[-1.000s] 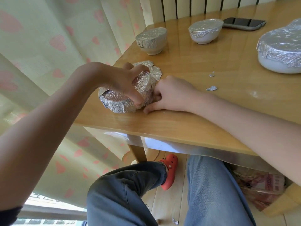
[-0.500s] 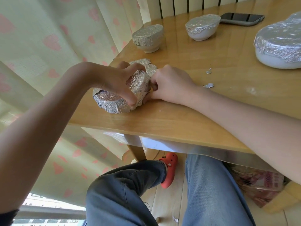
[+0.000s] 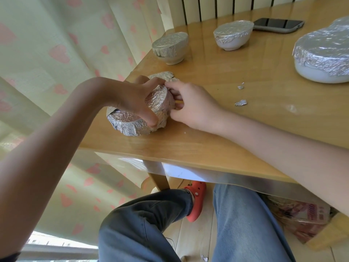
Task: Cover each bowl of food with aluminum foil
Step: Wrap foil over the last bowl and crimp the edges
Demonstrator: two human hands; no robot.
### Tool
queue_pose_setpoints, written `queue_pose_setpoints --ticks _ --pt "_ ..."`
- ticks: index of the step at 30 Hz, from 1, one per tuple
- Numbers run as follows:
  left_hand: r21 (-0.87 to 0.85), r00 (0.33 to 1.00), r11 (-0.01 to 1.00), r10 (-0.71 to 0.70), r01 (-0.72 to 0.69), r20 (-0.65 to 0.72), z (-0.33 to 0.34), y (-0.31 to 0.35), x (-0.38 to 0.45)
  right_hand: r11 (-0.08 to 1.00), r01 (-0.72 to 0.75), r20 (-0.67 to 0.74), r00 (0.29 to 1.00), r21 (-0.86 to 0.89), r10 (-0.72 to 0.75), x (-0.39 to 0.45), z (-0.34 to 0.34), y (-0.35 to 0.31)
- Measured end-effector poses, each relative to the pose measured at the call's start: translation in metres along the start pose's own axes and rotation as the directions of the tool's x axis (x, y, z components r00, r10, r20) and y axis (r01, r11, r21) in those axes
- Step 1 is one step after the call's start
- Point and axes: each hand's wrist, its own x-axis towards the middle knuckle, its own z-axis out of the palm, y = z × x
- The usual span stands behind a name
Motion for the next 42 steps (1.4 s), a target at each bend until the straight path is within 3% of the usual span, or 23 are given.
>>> queue_pose_setpoints --ticks 5,12,19,28,33,39,42 --pt "0.003 1.0 1.0 0.004 -0.004 -0.006 0.0 0.0 0.001 0.985 -0.014 0.045 0.999 0.169 0.006 0.003 -0.016 0.012" --pt "0.046 0.998 0.998 0.047 -0.048 0.034 -0.001 -0.006 -0.001 0.978 0.206 0.002 0.978 -0.029 -0.206 0.017 -0.022 0.019" --pt "0.06 0.985 0.986 0.147 -0.152 0.085 -0.002 -0.015 -0.009 0.901 0.345 0.121 0.938 -0.264 -0.324 0.027 -0.03 0.011" --pt "0.075 0.983 0.985 0.15 -0.158 0.105 -0.004 -0.009 -0.014 0.728 0.393 0.455 0.882 -0.562 -0.125 0.067 -0.049 -0.038" --pt "0.079 0.985 0.986 0.138 -0.146 0.102 -0.003 -0.009 -0.013 0.661 0.435 0.453 0.877 -0.612 -0.159 0.073 -0.049 -0.038" --pt "0.085 0.987 0.987 0.128 -0.136 0.096 -0.006 -0.008 -0.014 0.708 0.432 0.46 0.872 -0.559 -0.17 0.068 -0.052 -0.022" --pt "0.085 0.987 0.988 0.123 -0.132 0.099 -0.004 -0.008 -0.013 0.665 0.457 0.427 0.876 -0.591 -0.223 0.069 -0.049 -0.022"
